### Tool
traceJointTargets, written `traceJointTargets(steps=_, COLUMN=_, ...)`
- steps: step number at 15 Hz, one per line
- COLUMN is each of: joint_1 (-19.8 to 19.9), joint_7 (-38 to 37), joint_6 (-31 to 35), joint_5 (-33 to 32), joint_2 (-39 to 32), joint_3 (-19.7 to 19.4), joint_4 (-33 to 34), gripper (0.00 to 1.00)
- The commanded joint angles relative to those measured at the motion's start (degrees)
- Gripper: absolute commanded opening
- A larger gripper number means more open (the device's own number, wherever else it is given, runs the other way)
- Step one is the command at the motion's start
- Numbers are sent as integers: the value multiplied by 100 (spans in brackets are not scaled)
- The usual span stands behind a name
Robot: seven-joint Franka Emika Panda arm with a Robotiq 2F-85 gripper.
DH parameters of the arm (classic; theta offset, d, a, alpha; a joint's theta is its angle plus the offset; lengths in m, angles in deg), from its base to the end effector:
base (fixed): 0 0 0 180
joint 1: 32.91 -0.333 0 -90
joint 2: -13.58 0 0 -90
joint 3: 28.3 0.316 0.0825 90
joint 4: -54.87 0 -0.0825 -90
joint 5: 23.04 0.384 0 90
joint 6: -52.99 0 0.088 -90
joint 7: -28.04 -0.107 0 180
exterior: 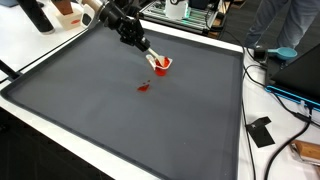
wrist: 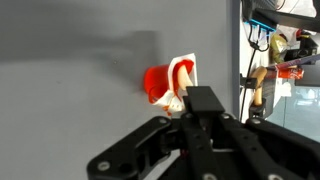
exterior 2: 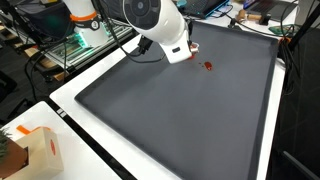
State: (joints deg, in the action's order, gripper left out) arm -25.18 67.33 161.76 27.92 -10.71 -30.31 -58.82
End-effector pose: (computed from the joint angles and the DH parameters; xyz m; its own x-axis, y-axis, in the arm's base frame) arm 0.5695 -0.0398 0.2381 0.9928 0.0394 -0.1129 -0.0595 -0.6559 -0.7525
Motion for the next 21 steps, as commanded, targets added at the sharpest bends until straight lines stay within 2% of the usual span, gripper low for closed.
traceJointTargets(steps=1, joint_1=76, joint_7=-330, joint_6=-236, joint_5=-76, joint_2=-123, joint_3=-2, joint_4=137, gripper=3)
traceJointTargets(steps=15, joint_1=330, joint_7=-1090, joint_6=-718, joint_5=63, joint_2=-425, joint_3=-21, joint_4=461, gripper=3)
traceJointTargets(steps=21, joint_1=383, joint_7=-1182, joint_6=-975, joint_5=134, joint_2=-569, joint_3=-3, joint_4=582, gripper=3)
